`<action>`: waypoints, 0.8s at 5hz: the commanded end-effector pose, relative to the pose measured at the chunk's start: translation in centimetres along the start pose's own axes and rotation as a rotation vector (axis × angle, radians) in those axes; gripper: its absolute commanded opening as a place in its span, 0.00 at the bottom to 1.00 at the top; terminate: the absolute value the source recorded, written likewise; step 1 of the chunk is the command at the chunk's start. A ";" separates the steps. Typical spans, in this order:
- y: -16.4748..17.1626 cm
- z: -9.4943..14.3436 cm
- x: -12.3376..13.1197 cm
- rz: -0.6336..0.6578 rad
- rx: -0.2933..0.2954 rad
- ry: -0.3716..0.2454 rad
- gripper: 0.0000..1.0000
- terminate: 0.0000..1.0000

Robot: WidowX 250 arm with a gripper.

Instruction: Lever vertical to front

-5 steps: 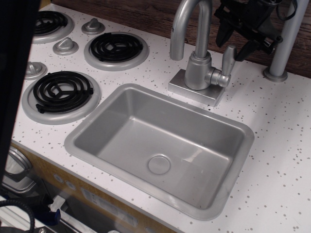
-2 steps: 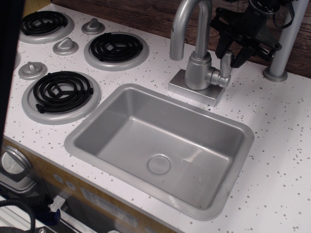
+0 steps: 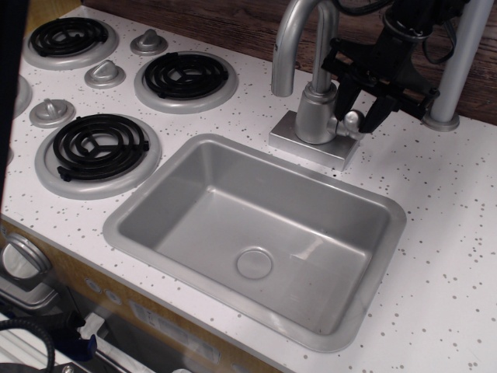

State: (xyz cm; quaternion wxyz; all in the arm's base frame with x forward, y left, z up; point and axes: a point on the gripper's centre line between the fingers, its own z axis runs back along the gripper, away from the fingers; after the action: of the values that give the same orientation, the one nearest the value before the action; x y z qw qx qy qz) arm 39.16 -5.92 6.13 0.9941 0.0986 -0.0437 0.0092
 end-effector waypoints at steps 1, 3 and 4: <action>0.4 -0.3 0.3 0.012 -0.043 -0.038 0.00 0.00; 0.4 -0.9 0.2 0.018 -0.053 -0.052 0.00 0.00; 0.4 -1.1 0.2 0.023 -0.060 -0.055 0.00 0.00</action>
State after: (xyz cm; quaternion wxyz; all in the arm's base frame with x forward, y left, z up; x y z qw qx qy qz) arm 38.79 -5.59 3.84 0.9962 0.0728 -0.0468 0.0126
